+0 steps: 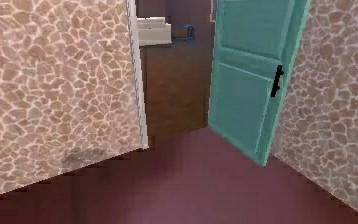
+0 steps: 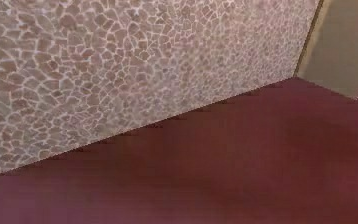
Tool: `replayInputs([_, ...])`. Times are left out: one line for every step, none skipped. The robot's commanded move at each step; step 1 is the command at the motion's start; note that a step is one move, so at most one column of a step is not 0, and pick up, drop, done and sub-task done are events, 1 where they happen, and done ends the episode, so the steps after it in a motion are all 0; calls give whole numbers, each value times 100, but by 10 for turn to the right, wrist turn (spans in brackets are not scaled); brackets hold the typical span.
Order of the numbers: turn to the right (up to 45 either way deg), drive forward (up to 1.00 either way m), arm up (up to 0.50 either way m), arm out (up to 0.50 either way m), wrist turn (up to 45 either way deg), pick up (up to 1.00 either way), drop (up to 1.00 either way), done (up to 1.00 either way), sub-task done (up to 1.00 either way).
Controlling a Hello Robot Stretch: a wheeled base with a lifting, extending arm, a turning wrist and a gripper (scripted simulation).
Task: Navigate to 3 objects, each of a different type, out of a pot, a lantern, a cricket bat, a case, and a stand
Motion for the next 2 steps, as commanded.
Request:
replayInputs([0,100,0,0,0,0,0,0,0])
replayInputs([0,65,0,0,0,0,0,0,0])
